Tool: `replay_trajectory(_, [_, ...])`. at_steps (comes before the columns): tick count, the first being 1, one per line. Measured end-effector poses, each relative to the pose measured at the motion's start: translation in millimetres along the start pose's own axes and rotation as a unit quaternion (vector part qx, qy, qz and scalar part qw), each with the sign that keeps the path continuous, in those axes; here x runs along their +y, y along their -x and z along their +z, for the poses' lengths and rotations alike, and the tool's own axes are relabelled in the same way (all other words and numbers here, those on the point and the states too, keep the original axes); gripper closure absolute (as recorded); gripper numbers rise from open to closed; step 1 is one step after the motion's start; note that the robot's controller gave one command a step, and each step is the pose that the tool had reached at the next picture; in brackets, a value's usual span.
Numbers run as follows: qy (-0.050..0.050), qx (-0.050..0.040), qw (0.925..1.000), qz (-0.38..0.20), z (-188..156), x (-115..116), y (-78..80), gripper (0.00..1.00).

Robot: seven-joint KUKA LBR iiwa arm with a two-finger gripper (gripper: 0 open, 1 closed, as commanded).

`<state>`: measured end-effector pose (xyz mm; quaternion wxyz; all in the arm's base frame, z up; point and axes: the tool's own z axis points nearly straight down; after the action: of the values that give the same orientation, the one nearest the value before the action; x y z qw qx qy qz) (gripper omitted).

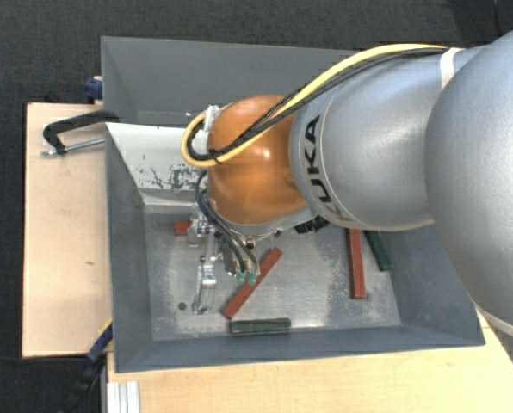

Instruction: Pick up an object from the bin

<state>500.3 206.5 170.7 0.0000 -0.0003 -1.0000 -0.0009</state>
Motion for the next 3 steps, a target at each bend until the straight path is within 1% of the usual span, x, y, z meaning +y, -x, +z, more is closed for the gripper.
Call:
replay_trajectory(1, [0.000,0.0000,1.0000,0.000,0.0,0.0,0.0,0.00])
replay_trajectory(2, [0.000,-0.0011,0.9993,-0.037,20.9,-38.5,-1.4,0.00])
replay_trajectory(3, [0.000,-0.0026,0.9998,-0.019,66.0,-65.8,8.0,0.00])
